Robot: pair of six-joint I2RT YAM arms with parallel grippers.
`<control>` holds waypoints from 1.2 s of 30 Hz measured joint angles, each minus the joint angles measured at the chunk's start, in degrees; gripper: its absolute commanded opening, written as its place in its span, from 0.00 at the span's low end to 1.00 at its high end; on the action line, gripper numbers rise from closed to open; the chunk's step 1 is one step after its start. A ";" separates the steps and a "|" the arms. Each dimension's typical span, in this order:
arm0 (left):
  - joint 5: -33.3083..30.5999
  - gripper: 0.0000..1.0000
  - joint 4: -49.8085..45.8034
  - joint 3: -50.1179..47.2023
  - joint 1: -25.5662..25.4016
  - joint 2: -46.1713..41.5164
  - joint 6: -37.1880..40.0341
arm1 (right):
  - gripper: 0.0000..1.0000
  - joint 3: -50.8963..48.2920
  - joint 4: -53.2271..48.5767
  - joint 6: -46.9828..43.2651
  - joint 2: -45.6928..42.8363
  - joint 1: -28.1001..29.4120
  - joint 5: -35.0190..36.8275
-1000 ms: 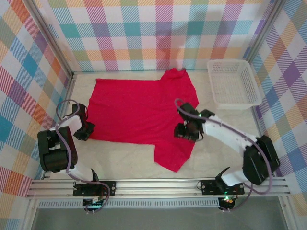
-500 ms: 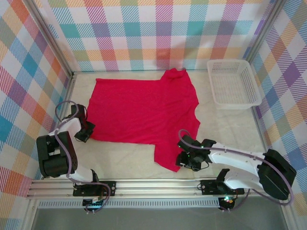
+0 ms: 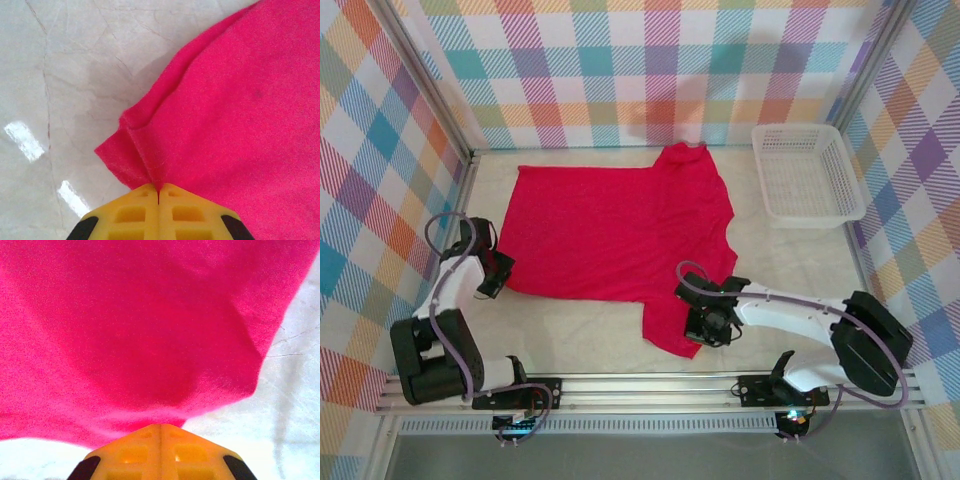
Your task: Fold the inside-out t-shirt
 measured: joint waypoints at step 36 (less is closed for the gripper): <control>4.52 0.00 -8.76 -4.94 0.00 -17.38 0.94 | 0.00 -0.07 1.77 -0.76 6.78 2.51 -1.79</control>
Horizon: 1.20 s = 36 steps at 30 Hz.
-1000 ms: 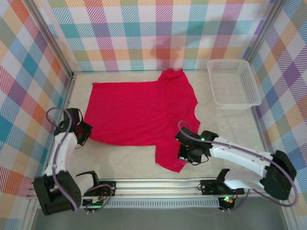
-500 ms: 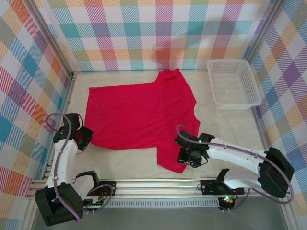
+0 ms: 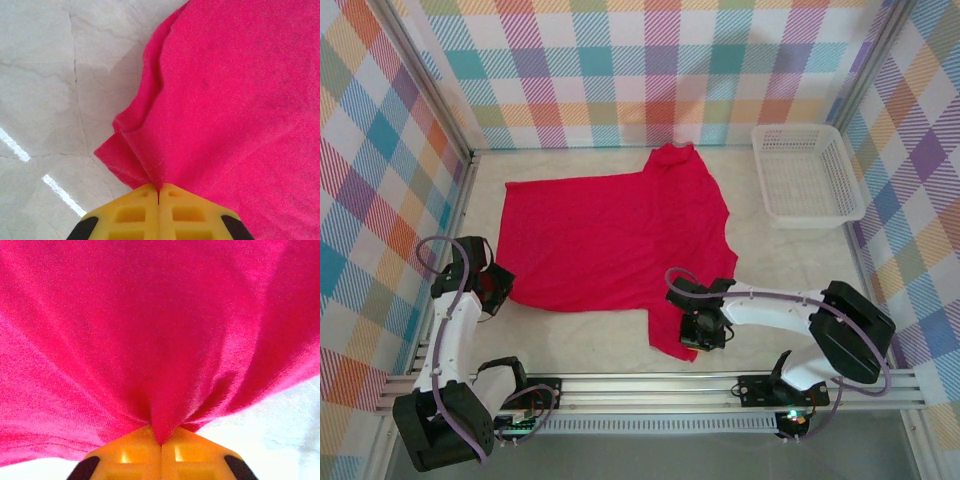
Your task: Fold the inside-out t-shirt
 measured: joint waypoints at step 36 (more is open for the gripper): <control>-0.98 0.00 -6.86 25.46 -0.07 35.93 6.25 | 0.00 52.43 -16.81 -29.64 21.22 -25.83 8.11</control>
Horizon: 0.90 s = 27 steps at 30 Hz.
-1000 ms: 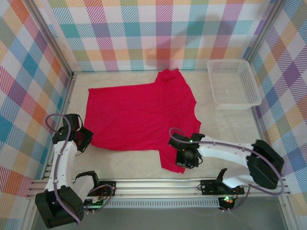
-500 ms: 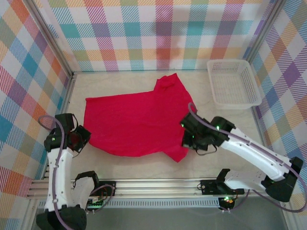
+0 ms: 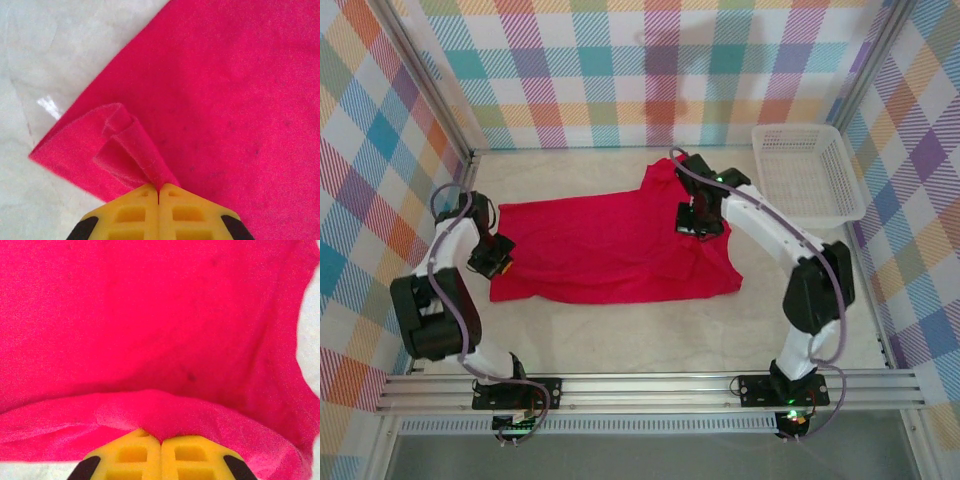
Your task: Fold the inside-out t-shirt
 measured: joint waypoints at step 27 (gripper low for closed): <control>-3.52 0.51 -7.54 6.10 -4.85 1.99 8.41 | 0.41 5.66 2.73 -4.61 12.15 -1.14 -13.14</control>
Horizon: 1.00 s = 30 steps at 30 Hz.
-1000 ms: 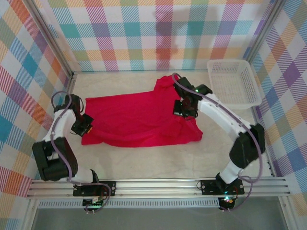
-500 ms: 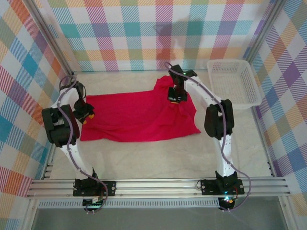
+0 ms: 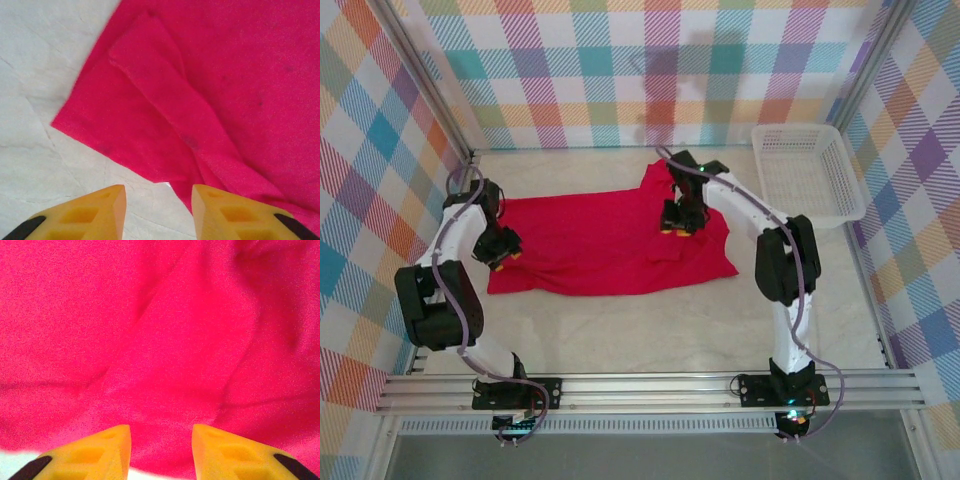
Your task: Fold the inside-out t-shirt
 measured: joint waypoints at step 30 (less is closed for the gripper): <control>-8.24 0.35 -1.42 16.39 -0.20 21.35 0.76 | 0.30 -15.23 10.23 2.95 -0.02 1.46 0.07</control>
